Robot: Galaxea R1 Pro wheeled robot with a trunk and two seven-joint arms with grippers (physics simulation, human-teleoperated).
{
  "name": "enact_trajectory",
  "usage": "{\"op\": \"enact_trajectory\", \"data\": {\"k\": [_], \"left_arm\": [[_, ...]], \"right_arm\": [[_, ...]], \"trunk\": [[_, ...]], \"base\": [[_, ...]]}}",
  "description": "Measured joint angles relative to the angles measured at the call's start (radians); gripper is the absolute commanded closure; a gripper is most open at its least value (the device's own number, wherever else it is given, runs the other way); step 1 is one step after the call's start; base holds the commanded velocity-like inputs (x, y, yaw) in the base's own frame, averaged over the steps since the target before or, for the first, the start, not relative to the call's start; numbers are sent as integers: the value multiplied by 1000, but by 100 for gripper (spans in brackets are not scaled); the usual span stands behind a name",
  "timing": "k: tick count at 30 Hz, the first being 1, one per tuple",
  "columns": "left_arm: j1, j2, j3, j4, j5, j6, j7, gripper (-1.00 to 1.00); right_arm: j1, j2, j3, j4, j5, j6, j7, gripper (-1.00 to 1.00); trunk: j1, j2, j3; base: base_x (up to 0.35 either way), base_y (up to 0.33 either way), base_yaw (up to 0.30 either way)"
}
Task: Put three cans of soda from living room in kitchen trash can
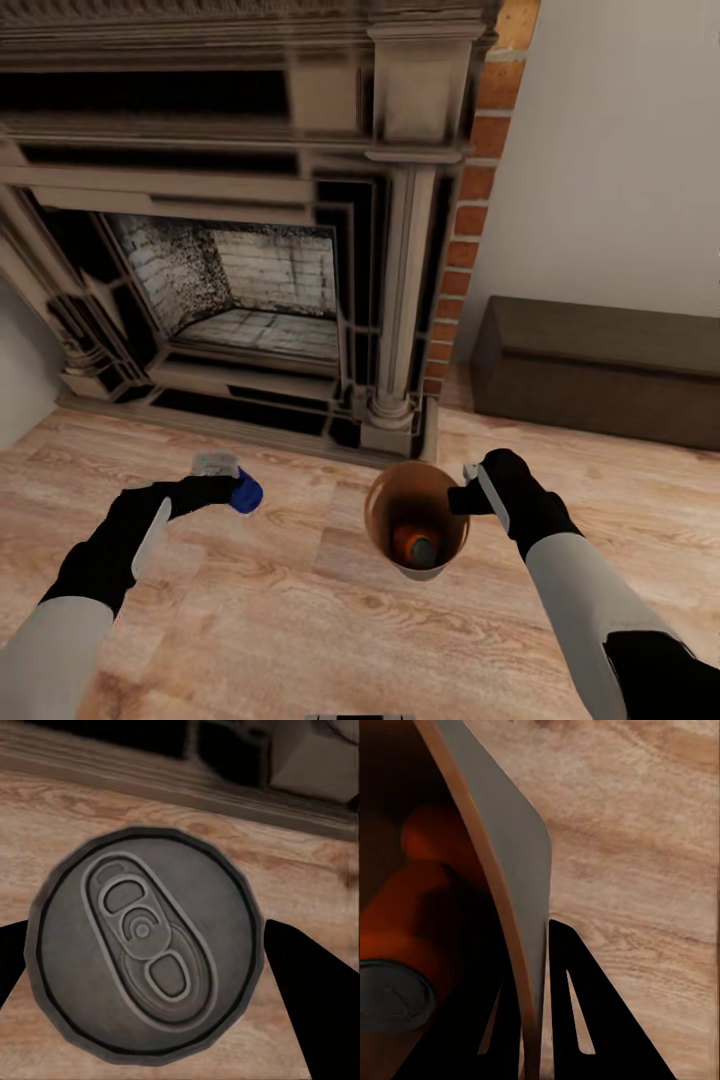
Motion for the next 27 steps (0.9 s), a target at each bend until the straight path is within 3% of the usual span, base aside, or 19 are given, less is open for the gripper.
{"op": "enact_trajectory", "data": {"k": [1, 2, 4, 7, 11, 13, 14, 16, 18, 21, 27], "left_arm": [[-54, 0, -9, -4, -11, 78, -54, 100], [-112, 0, -14, -7, 2, 103, -78, 100], [-174, 1, -63, -14, 0, 199, -166, 100], [-228, 0, -118, -40, 4, 290, -239, 100], [-287, -7, -158, -115, 4, 395, -346, 100], [-305, -9, -176, -133, -3, 423, -373, 100], [-321, -11, -212, -147, 3, 444, -392, 100], [-340, -13, -318, -188, 5, 467, -413, 100], [-346, -16, -379, -223, 5, 467, -421, 100], [-351, -43, -427, -250, 3, 467, -427, 100], [-352, -108, -484, -259, -2, 467, -428, 100]], "right_arm": [[1, 2, 14, 0, 4, 0, 0, 100], [1, 3, 18, 0, 6, 0, 0, 100], [1, 11, 25, 0, 15, 0, -1, 100], [1, 16, 28, 0, -2, 0, 0, 100], [1, 20, 30, 0, 6, 0, -1, 100], [1, 23, 30, 0, 12, 0, -1, 100], [1, 26, 30, 0, 12, 0, 0, 100], [0, 31, 29, 0, 2, 0, 3, 100], [-1, 37, 29, 0, -6, 0, 6, 100], [-1, 58, 29, 0, 7, 0, 6, 100], [-4, 97, 29, 24, -9, 0, 8, 100]], "trunk": [[-4, 7, 3], [-8, 14, 6], [-15, 28, 12], [-27, 49, 22], [-42, 77, 34], [-50, 91, 41], [-54, 98, 44], [-61, 112, 50], [-69, 126, 56], [-69, 126, 56], [-69, 126, 56]], "base": [[0, 0, 0], [0, 0, 0], [0, 0, 0], [0, 0, 0], [0, 0, 0], [0, 0, 0], [0, 0, 0], [0, 0, 0], [0, 0, 0], [0, 0, 0], [0, 0, 0]]}}
